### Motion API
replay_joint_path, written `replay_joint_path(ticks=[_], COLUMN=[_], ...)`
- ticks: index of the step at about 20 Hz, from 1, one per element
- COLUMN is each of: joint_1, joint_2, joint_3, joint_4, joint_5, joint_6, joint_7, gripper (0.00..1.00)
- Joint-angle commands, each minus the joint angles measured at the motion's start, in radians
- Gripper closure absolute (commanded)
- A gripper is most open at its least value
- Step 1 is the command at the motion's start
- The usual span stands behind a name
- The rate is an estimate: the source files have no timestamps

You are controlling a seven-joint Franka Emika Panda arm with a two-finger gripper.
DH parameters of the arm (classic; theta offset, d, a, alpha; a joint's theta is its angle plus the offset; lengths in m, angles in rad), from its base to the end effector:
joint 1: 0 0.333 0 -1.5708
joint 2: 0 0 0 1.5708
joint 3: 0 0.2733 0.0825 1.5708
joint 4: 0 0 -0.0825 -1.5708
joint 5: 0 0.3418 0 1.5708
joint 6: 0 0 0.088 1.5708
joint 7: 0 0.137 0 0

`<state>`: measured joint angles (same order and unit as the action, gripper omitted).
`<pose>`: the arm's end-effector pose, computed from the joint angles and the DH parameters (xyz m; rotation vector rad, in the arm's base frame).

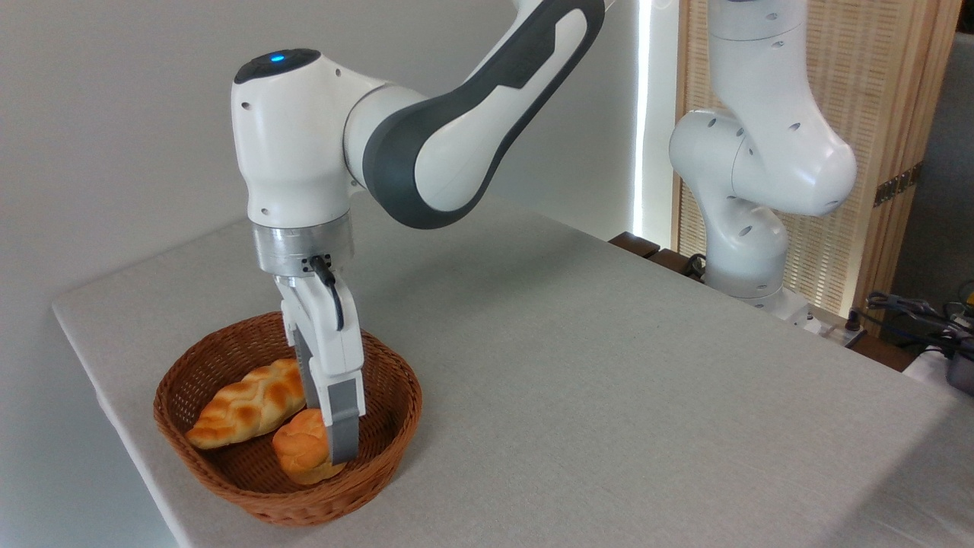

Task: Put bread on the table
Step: 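Close the gripper on the round bun and lift it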

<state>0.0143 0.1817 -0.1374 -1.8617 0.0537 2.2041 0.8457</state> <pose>0.5774 -0.0657 0.3846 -2.6874 1.4556 -0.2215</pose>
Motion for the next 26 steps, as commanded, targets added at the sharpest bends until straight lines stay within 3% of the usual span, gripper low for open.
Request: replay_joint_path(ticks=[1,5,10,13,26], joint_1=[0.001,0.001,-0.001,-0.001,-0.001], joint_2=[0.01,0.013,0.018,0.018,0.016], joint_3=[0.004,0.004,0.001,-0.001,-0.004], joint_4=[-0.016,-0.017,-0.016,-0.016,-0.016], joint_5=[0.018,0.018,0.008,0.008,0.005], joint_6=[0.06,0.08,0.089,0.089,0.088], joint_7=[0.015,0.015,0.01,0.009,0.006], gripper=[0.0,0.02,0.59,0.73,0.76])
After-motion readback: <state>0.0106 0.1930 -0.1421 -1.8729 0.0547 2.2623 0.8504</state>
